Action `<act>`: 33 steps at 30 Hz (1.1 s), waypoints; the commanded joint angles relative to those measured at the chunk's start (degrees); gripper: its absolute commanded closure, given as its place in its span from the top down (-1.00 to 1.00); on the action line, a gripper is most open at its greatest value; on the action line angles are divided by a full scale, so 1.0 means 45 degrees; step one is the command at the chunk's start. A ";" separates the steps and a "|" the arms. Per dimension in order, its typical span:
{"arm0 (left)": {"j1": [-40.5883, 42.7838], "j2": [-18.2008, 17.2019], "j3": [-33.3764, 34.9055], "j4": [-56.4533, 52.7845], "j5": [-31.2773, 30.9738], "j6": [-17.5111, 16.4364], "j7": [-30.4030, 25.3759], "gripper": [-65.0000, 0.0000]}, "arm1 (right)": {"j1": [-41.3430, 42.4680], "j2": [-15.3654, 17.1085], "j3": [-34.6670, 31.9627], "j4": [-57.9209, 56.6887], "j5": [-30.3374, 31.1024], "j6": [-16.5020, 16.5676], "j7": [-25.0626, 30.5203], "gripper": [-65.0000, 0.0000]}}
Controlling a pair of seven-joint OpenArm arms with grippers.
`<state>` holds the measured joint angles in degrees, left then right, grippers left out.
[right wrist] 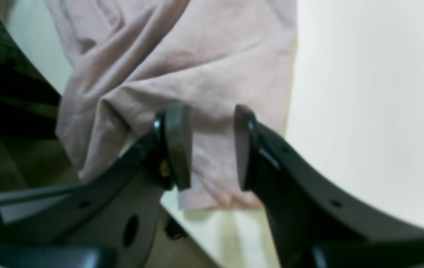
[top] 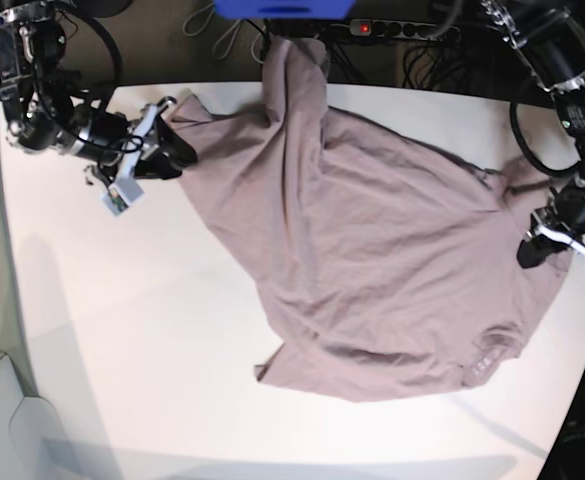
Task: Layout the t-shirt on the table in an organized manner, then fold the t-shirt properly
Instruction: 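Lift the shoulder with the right gripper while the left gripper pinches the body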
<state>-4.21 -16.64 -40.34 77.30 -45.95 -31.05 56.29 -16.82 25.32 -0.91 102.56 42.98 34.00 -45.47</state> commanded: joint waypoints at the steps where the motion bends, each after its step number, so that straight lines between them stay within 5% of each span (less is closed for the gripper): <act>1: -0.0540 -0.0062 0.0397 0.0278 -0.0523 0.0013 -0.0153 -0.99 | -0.0121 -0.0030 0.0055 0.0212 0.0226 0.0035 0.0171 -0.38; 7: -0.1048 0.0915 0.2566 0.0181 -0.0132 0.0052 -0.0290 -0.99 | -0.1117 -0.0694 0.0055 0.0270 0.0226 0.0035 0.0171 -0.38; 17: -0.1888 0.2966 0.2781 -0.0425 0.5064 -0.0046 -0.0309 -0.99 | -0.1234 -0.0733 0.0055 0.0075 0.0207 0.0035 0.0171 -0.38; 28: -0.2103 0.2146 0.3269 -0.2808 0.5494 -0.0046 -0.1696 -0.99 | -0.1723 -0.0694 0.0016 -0.0433 0.0129 0.0035 0.0191 -0.38; 33: -0.2103 0.1853 0.3875 -0.3258 0.5435 -0.0046 -0.2087 -0.99 | -0.1781 -0.1456 -0.0004 -0.0433 -0.2352 0.0035 0.0191 -0.38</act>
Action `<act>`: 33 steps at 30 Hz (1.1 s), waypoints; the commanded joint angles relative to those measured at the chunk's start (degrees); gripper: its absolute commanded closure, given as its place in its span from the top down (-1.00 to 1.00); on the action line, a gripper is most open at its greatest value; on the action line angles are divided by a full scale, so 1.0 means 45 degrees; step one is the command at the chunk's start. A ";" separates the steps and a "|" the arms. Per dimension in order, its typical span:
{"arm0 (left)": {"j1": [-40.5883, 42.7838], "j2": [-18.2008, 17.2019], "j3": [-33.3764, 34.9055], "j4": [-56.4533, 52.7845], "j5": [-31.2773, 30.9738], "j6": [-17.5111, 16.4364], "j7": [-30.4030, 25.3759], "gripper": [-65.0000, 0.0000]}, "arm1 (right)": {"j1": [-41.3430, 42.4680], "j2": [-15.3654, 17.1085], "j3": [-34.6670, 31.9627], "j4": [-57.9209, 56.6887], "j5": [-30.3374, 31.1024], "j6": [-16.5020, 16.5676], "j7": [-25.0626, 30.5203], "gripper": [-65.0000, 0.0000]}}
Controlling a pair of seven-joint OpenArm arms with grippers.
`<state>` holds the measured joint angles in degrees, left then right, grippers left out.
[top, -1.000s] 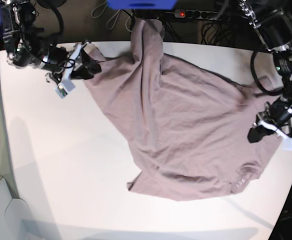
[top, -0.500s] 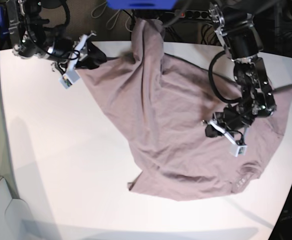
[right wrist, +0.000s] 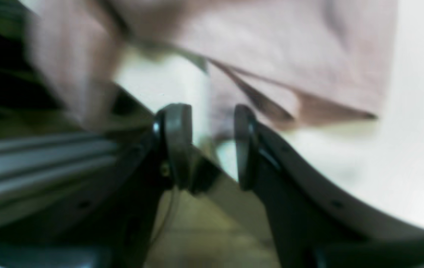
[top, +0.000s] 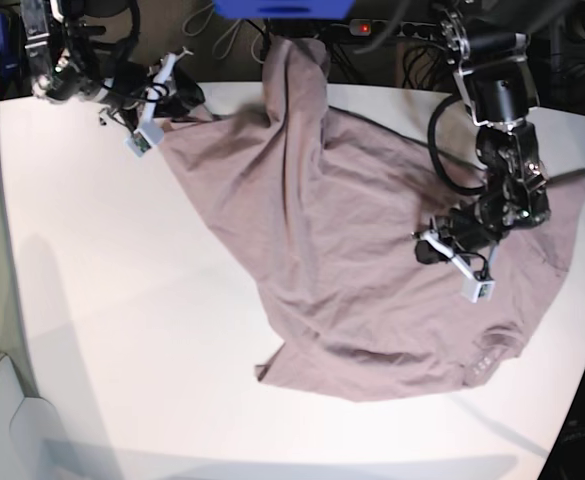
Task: Layout the t-shirt on the table in an organized manner, then fold the t-shirt properly
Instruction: 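Lift the shoulder with the right gripper while the left gripper pinches the body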
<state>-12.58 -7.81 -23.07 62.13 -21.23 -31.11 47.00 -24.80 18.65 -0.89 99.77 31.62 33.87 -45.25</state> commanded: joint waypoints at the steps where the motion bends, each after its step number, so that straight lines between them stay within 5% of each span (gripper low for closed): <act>1: -0.0243 -0.0110 0.0018 0.0113 -0.0058 -0.0031 -0.0023 -0.99 | -0.0009 -0.0189 -0.0008 0.0189 -0.0335 0.0064 0.0142 -0.38; 7: -0.0243 -0.0129 0.0018 0.0113 -0.0058 -0.0031 -0.0023 -0.99 | 0.0050 -0.0912 0.0011 0.0189 -0.1819 0.0083 0.0142 -0.38; 14: -0.0243 -0.0266 0.0018 0.0094 0.0040 -0.0031 -0.0335 -0.99 | 0.0499 -0.0912 0.0050 -0.0456 -0.3246 0.0083 0.0298 -0.51; 20: -0.0243 -0.0950 0.0018 -0.0551 -0.0038 -0.0031 -0.0570 -0.99 | 0.1535 -0.0697 0.0109 -0.3504 -0.4242 0.0083 0.1119 -1.00; 33: -0.0243 -0.2200 0.0096 -0.2368 0.0020 -0.0051 -0.2054 -0.99 | 0.3371 0.0358 0.1926 -0.5692 -0.6410 0.0083 0.2428 -1.00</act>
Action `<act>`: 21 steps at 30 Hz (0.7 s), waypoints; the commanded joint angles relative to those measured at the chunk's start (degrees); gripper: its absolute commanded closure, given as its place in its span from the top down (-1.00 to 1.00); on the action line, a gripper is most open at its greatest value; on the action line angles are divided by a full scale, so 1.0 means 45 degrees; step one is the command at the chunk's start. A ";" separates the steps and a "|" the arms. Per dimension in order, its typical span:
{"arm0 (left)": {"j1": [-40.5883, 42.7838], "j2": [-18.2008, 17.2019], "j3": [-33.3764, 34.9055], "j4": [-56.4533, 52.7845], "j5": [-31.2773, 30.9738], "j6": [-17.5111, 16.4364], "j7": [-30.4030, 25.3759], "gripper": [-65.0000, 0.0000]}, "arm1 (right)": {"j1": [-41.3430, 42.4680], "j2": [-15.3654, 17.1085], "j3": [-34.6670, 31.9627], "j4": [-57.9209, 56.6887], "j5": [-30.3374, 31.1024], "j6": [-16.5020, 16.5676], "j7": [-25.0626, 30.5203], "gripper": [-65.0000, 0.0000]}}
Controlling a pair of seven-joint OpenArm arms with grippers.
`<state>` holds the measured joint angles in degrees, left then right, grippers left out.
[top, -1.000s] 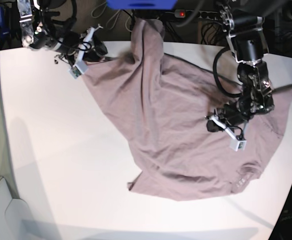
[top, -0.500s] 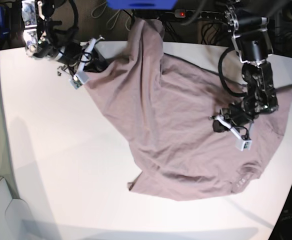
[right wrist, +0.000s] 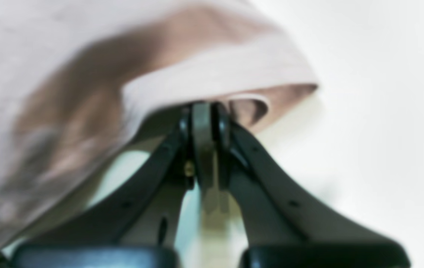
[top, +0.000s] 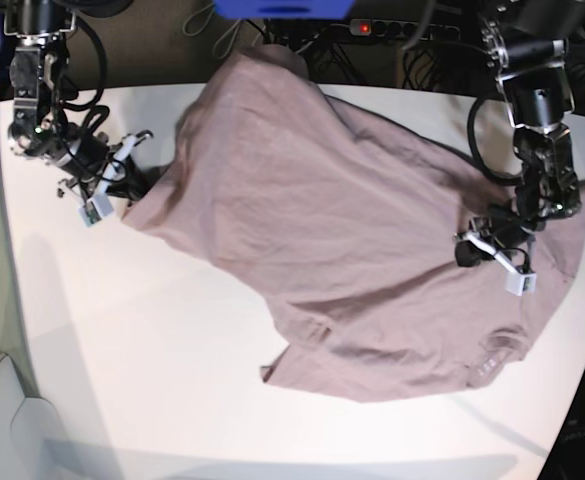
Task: Layout the t-shirt on the table in an organized manner, then fold the t-shirt properly
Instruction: 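Lift the shoulder with the right gripper while the left gripper pinches the body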
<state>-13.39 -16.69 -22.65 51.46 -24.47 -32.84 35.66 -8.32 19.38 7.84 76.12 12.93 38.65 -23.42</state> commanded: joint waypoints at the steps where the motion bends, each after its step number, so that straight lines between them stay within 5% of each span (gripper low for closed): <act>1: -0.0063 -0.0228 0.0004 0.0002 0.0739 0.0333 0.0466 -0.99 | -0.0076 0.0256 -0.0012 -0.0690 -0.2414 -0.0980 -0.2249 -1.00; 9: 0.0132 -0.0521 -0.0074 0.0041 0.0739 0.0333 0.0486 -0.99 | 0.2092 0.0607 0.0437 -0.3484 -0.3332 -0.1020 -0.0901 -1.00; 21: 0.0426 -0.1088 -0.0035 0.0139 0.0661 0.0314 0.0486 -0.99 | 0.4476 0.1291 0.1453 -0.4461 -0.3332 -0.1059 -0.0920 -1.00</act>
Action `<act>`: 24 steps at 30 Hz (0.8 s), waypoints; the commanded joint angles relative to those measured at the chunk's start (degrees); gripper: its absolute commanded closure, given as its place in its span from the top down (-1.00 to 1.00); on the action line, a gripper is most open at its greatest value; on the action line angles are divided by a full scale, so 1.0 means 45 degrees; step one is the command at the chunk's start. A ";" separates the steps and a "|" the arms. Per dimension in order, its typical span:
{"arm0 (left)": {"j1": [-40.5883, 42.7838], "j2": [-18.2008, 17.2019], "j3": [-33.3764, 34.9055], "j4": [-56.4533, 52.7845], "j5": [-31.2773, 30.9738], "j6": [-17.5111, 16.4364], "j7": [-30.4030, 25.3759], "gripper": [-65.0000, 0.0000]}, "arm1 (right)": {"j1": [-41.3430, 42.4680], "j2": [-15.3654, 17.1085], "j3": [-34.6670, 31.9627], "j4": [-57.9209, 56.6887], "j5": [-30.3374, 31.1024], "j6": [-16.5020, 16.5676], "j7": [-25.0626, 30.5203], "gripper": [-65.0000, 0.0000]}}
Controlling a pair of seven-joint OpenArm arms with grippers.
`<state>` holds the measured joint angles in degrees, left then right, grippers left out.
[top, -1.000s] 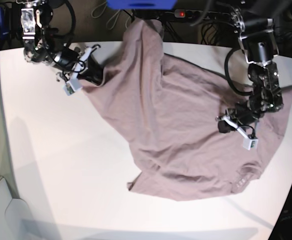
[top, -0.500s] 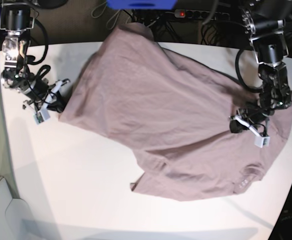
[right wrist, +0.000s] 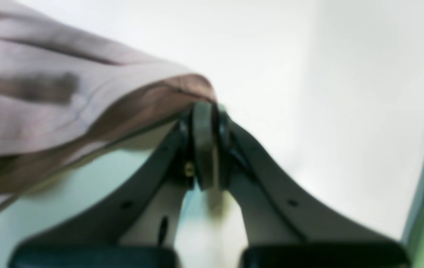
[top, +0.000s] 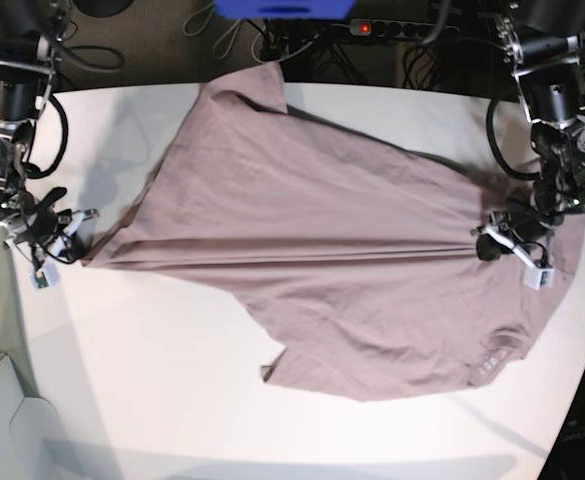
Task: Layout the t-shirt on the table in an organized manner, then fold the t-shirt properly
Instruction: 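Lift the shoulder with the right gripper while the left gripper pinches the body, then grasp the t-shirt body with the left gripper and drag it toward its hem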
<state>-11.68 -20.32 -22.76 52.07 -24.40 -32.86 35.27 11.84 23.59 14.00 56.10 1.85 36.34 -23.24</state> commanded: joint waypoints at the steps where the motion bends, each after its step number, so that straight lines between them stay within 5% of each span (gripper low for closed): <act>1: 0.0047 -0.0360 0.0009 0.0003 0.0646 0.0319 0.0573 -0.99 | -0.0061 0.0373 0.0279 0.0282 -0.0830 -0.0602 -0.0959 -1.00; 4: 0.0066 -0.0457 -0.0050 0.0003 0.0646 0.0260 0.0593 -0.99 | -0.0296 0.0354 0.1802 0.1200 -0.0850 -0.1032 -0.0959 -1.00; 9: 0.0047 -0.0457 -0.0070 0.0023 0.0627 -0.1244 0.0691 -0.99 | -0.0647 0.0139 0.3736 0.3153 -0.0830 -0.1110 -0.0979 -1.00; 13: -0.0012 -0.0379 -0.0089 0.0179 0.0490 -0.1576 0.0730 -0.99 | -0.1487 -0.0486 0.4440 0.5068 -0.0830 -0.0915 -0.0979 -1.00; 20: 0.0242 -0.0340 -0.0070 0.3402 -0.2401 -0.1518 0.3035 -0.99 | -0.2972 -0.1756 0.4420 0.7608 -0.0830 -0.0856 -0.0979 -1.00; 24: 0.0398 0.0500 0.0009 0.5375 -0.3612 -0.1440 0.4129 -0.99 | -0.3402 -0.2323 0.4401 0.8252 -0.0830 -0.0856 -0.0979 -1.00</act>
<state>-9.41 -17.91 -22.85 75.94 -40.25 -38.83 53.80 -3.92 12.19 33.52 92.18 -2.35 32.73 -28.69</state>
